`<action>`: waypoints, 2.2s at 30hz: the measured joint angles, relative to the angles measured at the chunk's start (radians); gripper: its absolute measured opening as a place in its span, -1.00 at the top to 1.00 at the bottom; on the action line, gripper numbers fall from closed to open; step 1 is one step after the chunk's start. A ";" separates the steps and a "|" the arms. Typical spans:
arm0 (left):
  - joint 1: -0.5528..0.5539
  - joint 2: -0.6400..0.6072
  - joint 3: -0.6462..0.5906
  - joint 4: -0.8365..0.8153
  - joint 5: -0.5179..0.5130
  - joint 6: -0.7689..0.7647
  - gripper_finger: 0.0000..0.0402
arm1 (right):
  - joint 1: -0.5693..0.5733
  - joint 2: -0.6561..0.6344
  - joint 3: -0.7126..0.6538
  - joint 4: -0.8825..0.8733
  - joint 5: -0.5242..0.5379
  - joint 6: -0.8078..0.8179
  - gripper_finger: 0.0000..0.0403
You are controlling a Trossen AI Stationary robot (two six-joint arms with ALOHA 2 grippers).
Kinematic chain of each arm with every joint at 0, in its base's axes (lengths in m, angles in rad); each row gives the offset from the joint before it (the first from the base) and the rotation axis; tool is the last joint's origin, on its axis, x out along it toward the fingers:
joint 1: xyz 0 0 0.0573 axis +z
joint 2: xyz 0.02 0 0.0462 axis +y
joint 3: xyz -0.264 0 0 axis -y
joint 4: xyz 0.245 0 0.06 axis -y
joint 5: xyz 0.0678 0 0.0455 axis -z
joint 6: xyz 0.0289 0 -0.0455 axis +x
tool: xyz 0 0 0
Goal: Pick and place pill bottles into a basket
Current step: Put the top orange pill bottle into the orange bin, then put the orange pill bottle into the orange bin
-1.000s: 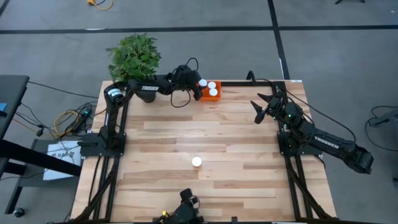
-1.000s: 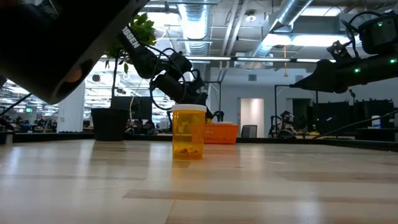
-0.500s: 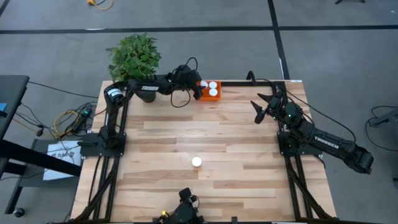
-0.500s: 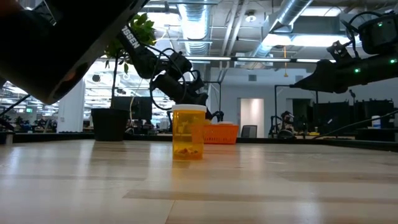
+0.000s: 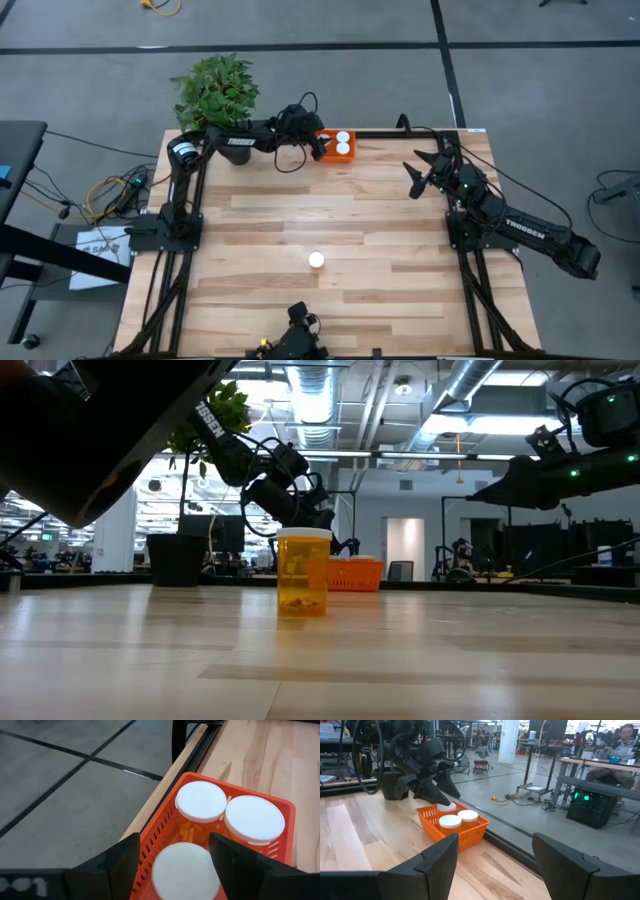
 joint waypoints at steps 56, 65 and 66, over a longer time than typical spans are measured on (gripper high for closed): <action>-0.596 -0.668 -0.745 0.362 -0.096 -0.134 -0.13 | 0.000 0.000 0.000 -0.004 -0.001 0.003 -0.24; -0.675 -0.569 -0.968 0.622 -0.064 -0.238 -0.13 | 0.000 0.000 0.000 -0.008 -0.002 0.009 -0.24; -0.686 -0.556 -0.976 0.620 -0.064 -0.239 -0.13 | 0.000 0.000 0.000 -0.008 -0.002 0.009 -0.24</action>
